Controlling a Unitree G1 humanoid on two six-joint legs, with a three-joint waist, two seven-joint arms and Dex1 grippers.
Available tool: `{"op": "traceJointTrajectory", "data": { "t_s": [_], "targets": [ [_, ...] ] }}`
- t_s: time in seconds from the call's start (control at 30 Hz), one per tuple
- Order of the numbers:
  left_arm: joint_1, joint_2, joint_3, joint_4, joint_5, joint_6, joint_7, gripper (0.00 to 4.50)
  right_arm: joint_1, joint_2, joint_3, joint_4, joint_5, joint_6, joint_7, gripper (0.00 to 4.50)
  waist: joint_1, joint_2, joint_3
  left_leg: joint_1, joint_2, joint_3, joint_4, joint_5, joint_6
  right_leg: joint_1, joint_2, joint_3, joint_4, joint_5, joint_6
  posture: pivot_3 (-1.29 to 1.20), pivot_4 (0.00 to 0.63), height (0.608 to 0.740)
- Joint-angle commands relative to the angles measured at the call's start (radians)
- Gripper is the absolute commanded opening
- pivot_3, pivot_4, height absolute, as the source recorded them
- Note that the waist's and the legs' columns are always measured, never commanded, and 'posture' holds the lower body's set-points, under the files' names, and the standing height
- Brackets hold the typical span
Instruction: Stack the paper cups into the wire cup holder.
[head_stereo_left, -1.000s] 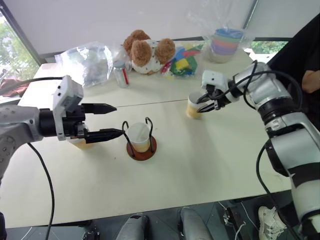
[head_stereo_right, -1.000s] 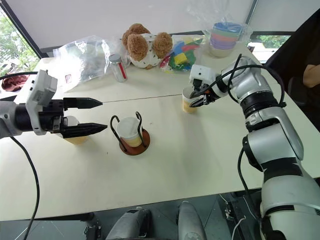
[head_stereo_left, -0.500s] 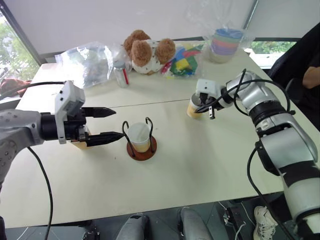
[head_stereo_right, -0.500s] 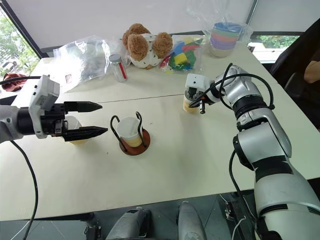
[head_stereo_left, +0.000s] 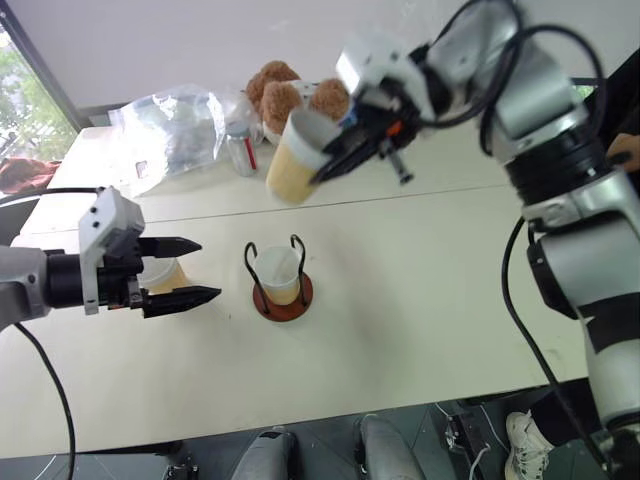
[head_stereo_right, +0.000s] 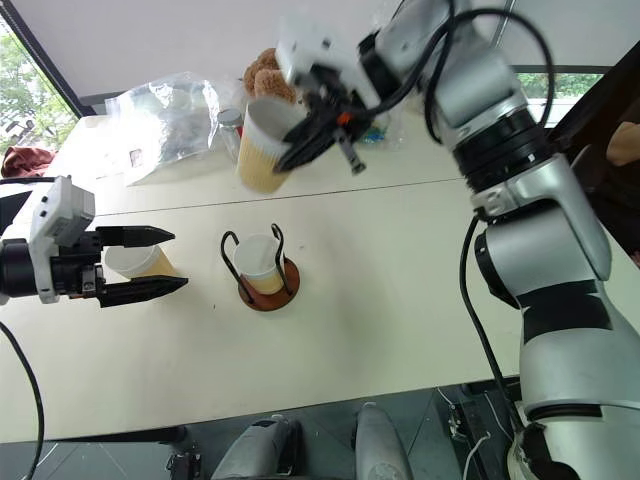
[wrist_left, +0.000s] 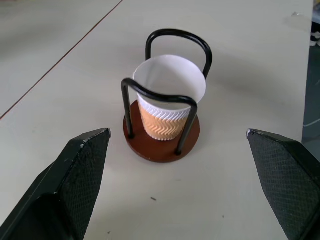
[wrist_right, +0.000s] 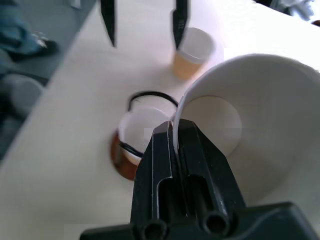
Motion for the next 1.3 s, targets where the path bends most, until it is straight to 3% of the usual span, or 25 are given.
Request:
{"op": "traceJointTrajectory", "data": {
  "t_s": [0.03, 0.27, 0.87, 0.97, 1.13, 1.3],
  "targets": [
    [0.014, -0.013, 0.067, -0.047, -0.025, 0.001, 0.01, 4.5, -0.039, 0.041, 0.025, -0.037, 0.048, 0.011, 0.002, 0.05, 0.004, 0.0, 0.0, 0.0, 0.0, 0.0, 0.0, 0.0, 0.0, 0.0, 0.0, 0.0, 0.0, 0.0, 0.0, 0.0, 0.15, 0.74],
    [0.064, -0.046, 0.083, -0.078, -0.026, -0.001, 0.044, 4.5, -0.057, 0.135, 0.07, 0.091, -0.045, -0.058, 0.002, 0.05, 0.004, 0.0, 0.0, 0.0, 0.001, -0.001, -0.002, 0.002, -0.003, -0.001, 0.001, 0.0, 0.001, 0.0, 0.0, 0.0, 0.15, 0.74],
    [0.001, -0.053, 0.035, -0.071, -0.035, -0.012, 0.081, 4.5, -0.099, 0.103, 0.284, 0.139, -0.015, -0.182, 0.002, 0.05, 0.002, 0.0, 0.0, 0.0, 0.001, -0.001, -0.002, 0.002, -0.003, -0.002, 0.001, -0.001, 0.001, 0.0, 0.0, 0.0, 0.15, 0.74],
    [-0.012, -0.054, 0.027, -0.072, -0.037, -0.009, 0.086, 4.5, -0.103, 0.12, 0.285, 0.165, -0.033, -0.198, 0.002, 0.88, 0.002, 0.0, 0.0, 0.0, 0.001, -0.001, -0.002, 0.002, -0.003, -0.002, 0.001, -0.001, 0.001, 0.0, 0.0, 0.0, 0.15, 0.74],
    [-0.015, -0.055, 0.028, -0.073, -0.037, -0.005, 0.09, 4.5, -0.106, 0.133, 0.268, 0.171, -0.033, -0.191, 0.002, 3.45, 0.002, 0.0, 0.0, 0.0, 0.001, -0.001, -0.002, 0.002, -0.003, -0.002, 0.001, -0.001, 0.001, 0.0, 0.0, 0.0, 0.15, 0.74],
    [-0.022, -0.049, 0.022, -0.059, -0.026, -0.01, 0.09, 4.5, -0.109, 0.126, 0.227, 0.173, -0.011, -0.171, 0.002, 3.45, 0.002, 0.0, 0.0, 0.0, 0.001, -0.001, -0.003, 0.002, -0.003, -0.002, 0.001, -0.001, 0.001, 0.0, 0.0, 0.0, 0.15, 0.74]
  ]
}}
